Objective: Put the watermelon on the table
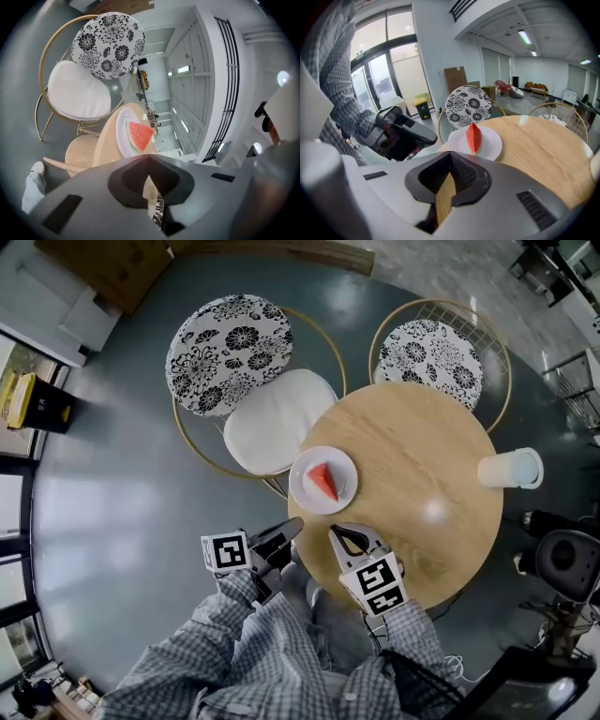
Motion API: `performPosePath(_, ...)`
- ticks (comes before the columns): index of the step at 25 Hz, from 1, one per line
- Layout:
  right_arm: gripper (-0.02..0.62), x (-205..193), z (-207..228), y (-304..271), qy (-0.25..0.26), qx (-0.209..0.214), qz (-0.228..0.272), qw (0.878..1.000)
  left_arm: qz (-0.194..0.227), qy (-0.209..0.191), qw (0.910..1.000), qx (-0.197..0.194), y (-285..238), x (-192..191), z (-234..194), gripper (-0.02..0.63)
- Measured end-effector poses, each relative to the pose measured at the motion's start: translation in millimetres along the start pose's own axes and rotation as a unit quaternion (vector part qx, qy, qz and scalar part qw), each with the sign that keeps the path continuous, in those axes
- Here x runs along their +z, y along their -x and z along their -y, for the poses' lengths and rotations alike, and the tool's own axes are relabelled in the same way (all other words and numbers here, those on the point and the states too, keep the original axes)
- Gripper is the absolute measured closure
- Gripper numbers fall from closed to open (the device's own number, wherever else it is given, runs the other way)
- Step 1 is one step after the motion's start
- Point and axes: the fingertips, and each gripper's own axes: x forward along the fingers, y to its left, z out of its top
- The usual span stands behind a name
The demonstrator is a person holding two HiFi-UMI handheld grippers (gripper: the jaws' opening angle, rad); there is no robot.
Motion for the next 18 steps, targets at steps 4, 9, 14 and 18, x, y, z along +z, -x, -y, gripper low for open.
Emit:
performPosePath(4,0.588,-15,16,30,-0.054,-0.029,0.026,0.998,-0.020,-0.021,0.9996,-0.004,-12,-18,15,0.600)
performPosePath(9,0.588,-33,24,68,-0.100,-0.054,0.051,0.992,-0.038,-0.041,0.9983,-0.017,-23,-43,37,0.600)
performPosePath(14,0.588,-43,20,109,-0.109,-0.067,0.069,0.989,-0.043,-0.056,0.9973,-0.022,-26,-69,59,0.599)
performPosePath(18,0.588,-49,18,138,-0.108,-0.076,0.086,0.987,-0.050,-0.075,0.9957,-0.023,-28,-88,77,0.598)
